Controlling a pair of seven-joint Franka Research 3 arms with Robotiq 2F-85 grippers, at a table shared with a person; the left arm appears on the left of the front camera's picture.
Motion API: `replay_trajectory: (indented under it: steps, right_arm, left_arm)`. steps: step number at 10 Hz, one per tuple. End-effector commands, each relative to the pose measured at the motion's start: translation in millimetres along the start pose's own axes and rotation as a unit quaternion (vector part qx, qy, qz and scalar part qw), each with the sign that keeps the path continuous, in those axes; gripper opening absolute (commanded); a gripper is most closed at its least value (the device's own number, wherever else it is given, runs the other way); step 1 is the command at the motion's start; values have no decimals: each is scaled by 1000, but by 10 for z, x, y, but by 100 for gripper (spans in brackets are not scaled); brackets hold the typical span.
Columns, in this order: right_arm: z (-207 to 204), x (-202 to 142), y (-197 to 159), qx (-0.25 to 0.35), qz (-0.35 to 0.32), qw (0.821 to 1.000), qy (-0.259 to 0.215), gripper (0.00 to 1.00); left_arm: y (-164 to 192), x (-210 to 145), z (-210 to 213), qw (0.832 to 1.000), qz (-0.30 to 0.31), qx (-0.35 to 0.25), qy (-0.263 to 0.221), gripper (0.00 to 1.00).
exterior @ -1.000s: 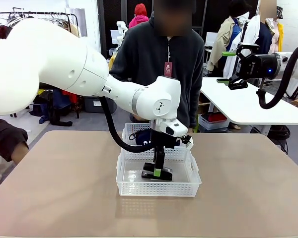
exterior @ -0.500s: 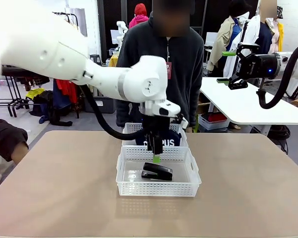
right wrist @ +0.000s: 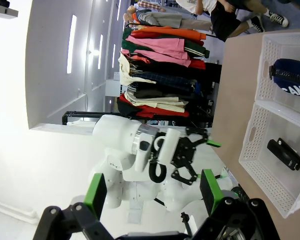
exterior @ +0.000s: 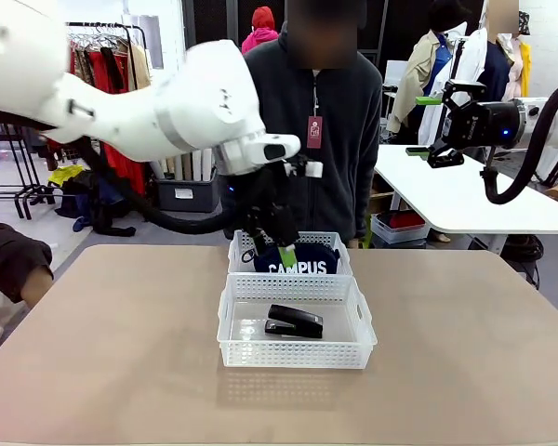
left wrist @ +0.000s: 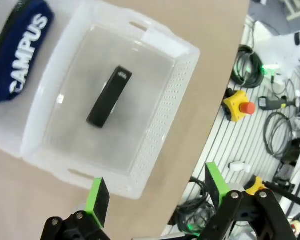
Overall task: Distribute items into two baskets.
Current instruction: Place the picked Stapler into the Organizing basket as instructed by the person.
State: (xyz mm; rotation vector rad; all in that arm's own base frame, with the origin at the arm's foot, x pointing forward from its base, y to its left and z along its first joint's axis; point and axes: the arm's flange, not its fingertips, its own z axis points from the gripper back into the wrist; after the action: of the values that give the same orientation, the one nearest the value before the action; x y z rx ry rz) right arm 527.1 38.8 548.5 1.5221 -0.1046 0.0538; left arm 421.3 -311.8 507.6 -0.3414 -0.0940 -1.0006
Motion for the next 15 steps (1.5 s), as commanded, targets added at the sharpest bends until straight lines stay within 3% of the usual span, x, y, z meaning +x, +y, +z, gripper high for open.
replay_trajectory:
  steps: [1, 3, 4, 9, 10, 12, 15]
  right_arm:
    - [-5, -11, 23, 1, 1, 1000, 0, 100]
    - [-5, -11, 23, 1, 1, 1000, 0, 100]
    - [-5, -11, 23, 1, 1, 1000, 0, 100]
    - [-5, -11, 23, 1, 1, 1000, 0, 100]
    - [-5, -11, 23, 1, 1, 1000, 0, 100]
    - [-5, -11, 23, 1, 1, 1000, 0, 100]
    - [-5, -11, 23, 1, 1, 1000, 0, 100]
  left_arm:
    - [-30, -323, 69, 999, 21, 16, -35, 100]
    - [-76, -390, 113, 998, 22, 43, -46, 100]
    - [11, -279, 209, 999, 24, 15, -28, 100]
    - [-10, -288, 164, 999, 20, 16, -31, 100]
    - [88, -361, 285, 997, 61, -9, -39, 100]
    - [226, -535, 652, 983, 133, -85, -91, 100]
    - [526, -976, 1269, 937, 199, -190, -216, 100]
